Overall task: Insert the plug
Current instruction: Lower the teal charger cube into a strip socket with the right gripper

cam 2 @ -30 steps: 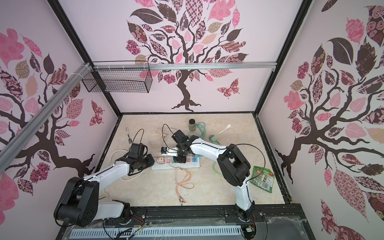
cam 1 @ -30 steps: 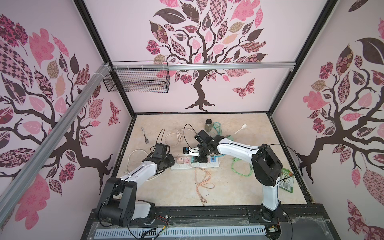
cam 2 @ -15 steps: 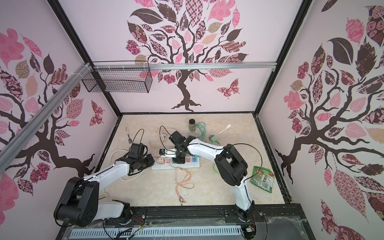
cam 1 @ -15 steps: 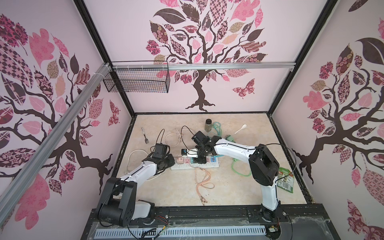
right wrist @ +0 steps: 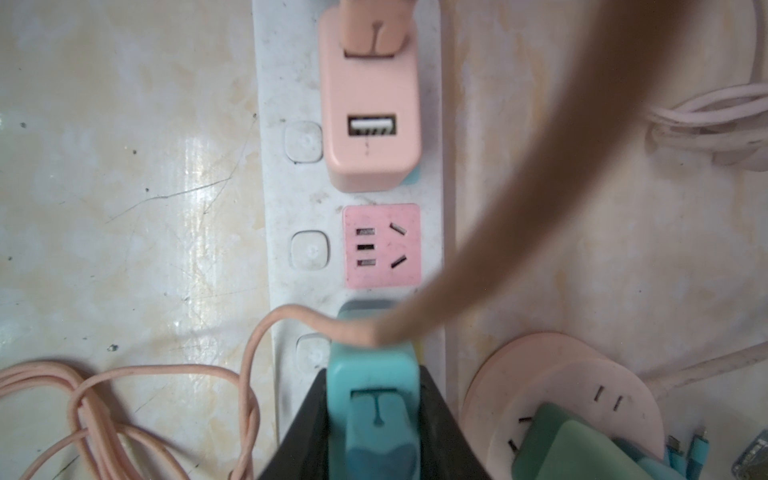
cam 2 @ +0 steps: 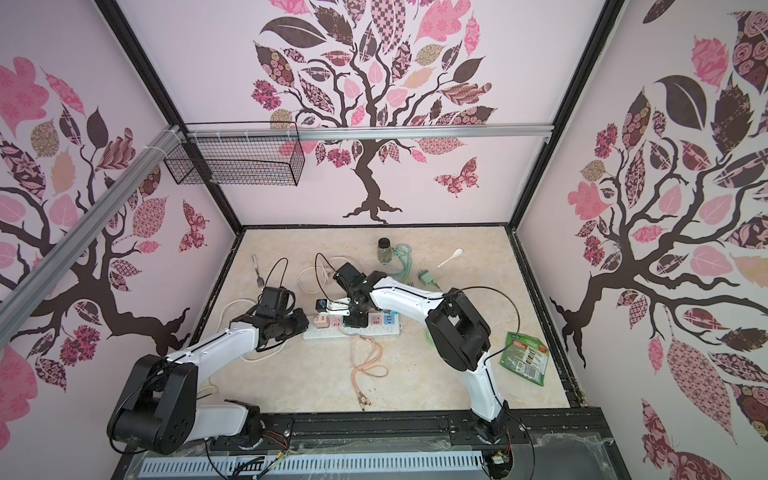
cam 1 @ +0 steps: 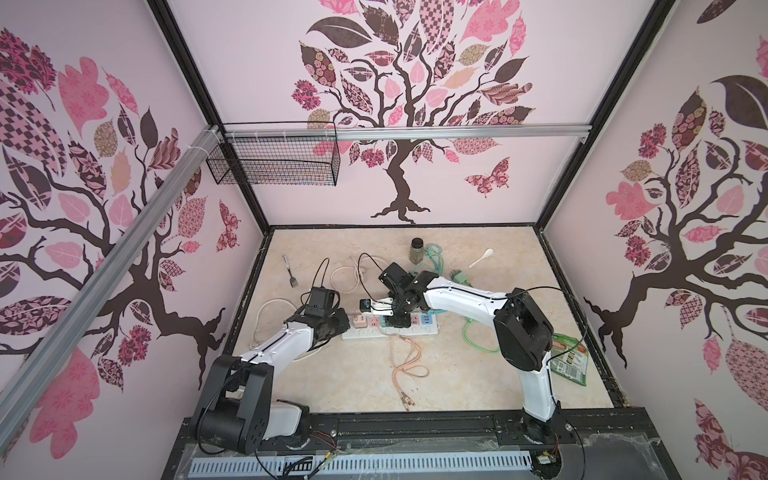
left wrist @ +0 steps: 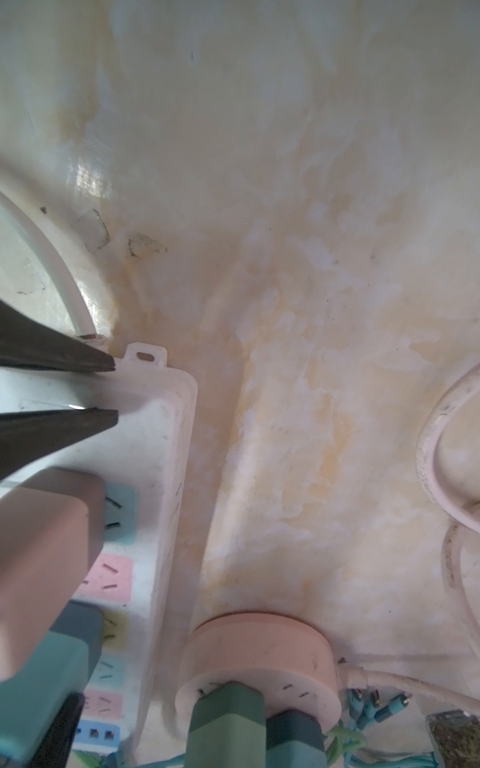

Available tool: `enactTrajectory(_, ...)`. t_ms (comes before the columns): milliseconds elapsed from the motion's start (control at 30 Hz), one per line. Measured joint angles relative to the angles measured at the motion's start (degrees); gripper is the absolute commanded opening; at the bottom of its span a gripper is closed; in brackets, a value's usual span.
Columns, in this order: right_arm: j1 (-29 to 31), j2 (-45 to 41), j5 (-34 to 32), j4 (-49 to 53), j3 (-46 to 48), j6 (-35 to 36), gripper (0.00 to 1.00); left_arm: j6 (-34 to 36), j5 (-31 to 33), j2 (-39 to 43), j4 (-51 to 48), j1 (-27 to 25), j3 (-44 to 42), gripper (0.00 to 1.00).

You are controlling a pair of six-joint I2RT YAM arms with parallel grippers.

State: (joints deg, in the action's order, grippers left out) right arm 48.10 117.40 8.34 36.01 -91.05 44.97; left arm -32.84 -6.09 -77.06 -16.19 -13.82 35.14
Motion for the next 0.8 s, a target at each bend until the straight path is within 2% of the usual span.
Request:
enactTrajectory(267,0.3,0.3,-0.9,1.0,-0.9,-1.6,0.09,-0.1,0.5,0.9,-1.8,0.0,0.0,0.29)
enactTrajectory(533,0.4,0.2,-1.1,1.0,-0.9,-3.6,0.13,-0.1,2.7,6.1,-6.8,0.0,0.5,0.39)
enactTrajectory(800,0.4,0.0,-1.0,0.8,-0.9,-5.4,0.27,0.1,5.0,12.8,-11.1,0.0,3.3,0.44)
